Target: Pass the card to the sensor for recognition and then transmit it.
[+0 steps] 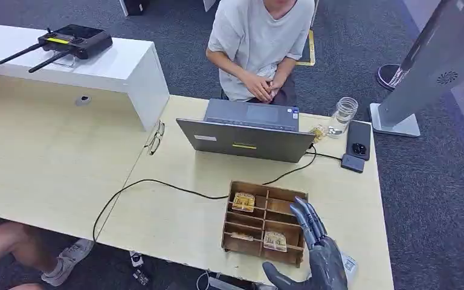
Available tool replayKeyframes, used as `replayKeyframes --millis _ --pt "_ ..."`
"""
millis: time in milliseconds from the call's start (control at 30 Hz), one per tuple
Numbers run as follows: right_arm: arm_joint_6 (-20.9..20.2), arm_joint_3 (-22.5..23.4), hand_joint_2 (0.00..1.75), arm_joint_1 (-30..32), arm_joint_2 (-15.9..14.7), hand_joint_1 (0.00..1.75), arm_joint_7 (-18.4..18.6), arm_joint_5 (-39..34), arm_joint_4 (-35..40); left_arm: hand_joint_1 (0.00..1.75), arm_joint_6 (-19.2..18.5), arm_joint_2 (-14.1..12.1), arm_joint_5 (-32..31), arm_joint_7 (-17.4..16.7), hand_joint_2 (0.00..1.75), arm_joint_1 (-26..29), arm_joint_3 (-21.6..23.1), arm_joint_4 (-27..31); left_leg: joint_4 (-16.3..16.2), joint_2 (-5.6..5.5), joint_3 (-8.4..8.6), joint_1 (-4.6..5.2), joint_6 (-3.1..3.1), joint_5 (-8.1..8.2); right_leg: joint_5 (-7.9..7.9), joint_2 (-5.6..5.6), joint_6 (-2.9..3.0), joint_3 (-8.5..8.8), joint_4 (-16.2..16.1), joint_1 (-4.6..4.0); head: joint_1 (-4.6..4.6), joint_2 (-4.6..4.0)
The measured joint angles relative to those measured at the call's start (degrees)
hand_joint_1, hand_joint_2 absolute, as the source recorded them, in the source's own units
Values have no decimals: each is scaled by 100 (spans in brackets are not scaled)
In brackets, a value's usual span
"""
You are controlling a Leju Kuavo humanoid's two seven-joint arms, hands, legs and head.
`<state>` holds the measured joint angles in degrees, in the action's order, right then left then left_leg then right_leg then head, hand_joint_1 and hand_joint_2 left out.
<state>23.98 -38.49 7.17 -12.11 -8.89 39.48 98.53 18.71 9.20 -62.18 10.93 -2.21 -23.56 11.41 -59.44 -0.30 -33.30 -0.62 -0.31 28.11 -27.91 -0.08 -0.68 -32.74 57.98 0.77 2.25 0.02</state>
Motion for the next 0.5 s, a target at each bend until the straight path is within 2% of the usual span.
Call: replayKeyframes --millis 233,500 --pt "7 -2 175 -61 13 0 223 437 -236 0 -35 13 -31 -11 0 -75 2 0 0 0 1 0 0 0 0 0 0 0 0 0 0 0" --pt "9 -7 175 -82 15 0 291 629 -378 0 -52 35 -41 -11 0 -96 2 0 0 0 0 0 0 0 0 0 0 0 0 0 0 0"
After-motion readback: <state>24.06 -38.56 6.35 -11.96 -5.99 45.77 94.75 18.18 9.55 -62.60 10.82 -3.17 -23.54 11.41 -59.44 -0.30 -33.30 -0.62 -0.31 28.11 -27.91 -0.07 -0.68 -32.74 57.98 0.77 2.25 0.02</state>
